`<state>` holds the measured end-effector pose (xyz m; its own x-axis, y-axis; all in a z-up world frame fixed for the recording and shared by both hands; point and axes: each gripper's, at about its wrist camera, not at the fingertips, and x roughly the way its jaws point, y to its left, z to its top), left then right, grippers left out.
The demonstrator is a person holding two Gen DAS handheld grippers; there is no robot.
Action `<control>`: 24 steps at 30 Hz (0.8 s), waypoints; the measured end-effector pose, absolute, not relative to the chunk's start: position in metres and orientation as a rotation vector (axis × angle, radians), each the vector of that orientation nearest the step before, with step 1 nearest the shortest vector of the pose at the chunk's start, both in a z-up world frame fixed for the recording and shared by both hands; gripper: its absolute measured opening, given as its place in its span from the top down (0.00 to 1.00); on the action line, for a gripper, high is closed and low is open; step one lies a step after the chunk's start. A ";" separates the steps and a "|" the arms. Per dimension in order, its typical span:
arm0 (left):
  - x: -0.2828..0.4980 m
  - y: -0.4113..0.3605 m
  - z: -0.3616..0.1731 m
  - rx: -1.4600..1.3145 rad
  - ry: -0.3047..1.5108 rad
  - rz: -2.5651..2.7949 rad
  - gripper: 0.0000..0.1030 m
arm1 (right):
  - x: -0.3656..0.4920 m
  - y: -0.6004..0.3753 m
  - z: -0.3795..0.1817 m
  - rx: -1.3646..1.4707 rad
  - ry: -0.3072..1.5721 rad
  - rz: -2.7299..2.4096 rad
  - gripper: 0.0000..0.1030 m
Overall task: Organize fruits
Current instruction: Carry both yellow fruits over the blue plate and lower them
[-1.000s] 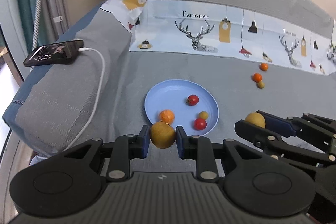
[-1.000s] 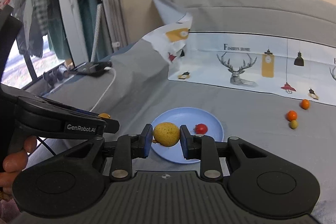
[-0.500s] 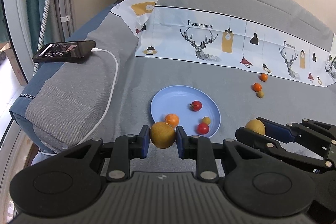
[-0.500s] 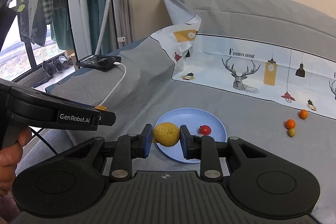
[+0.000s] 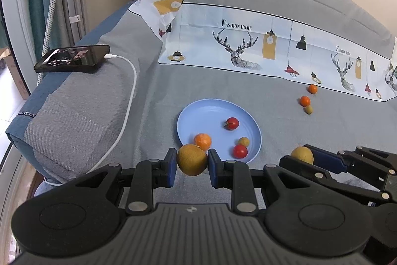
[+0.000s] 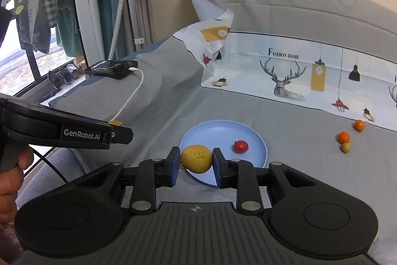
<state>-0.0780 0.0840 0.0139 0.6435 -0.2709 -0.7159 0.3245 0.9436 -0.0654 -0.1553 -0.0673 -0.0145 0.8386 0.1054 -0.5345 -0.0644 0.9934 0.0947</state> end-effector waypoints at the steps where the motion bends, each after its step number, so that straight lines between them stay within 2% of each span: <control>1: -0.077 0.084 0.013 0.070 0.806 -0.339 0.72 | -0.154 -0.068 -0.016 0.076 0.573 0.089 0.71; 15: -0.027 0.052 -0.012 0.100 0.889 -0.374 0.72 | -0.110 -0.090 -0.048 0.069 0.618 0.011 0.71; 24: 0.052 0.005 -0.050 0.144 0.954 -0.368 0.72 | -0.042 -0.111 -0.095 0.056 0.702 -0.021 0.71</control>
<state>0.0520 0.0054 -0.0501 0.5222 -0.2430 -0.8175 0.3683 0.9288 -0.0408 -0.0417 -0.1106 -0.0945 0.7632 0.0000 -0.6462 0.0379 0.9983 0.0448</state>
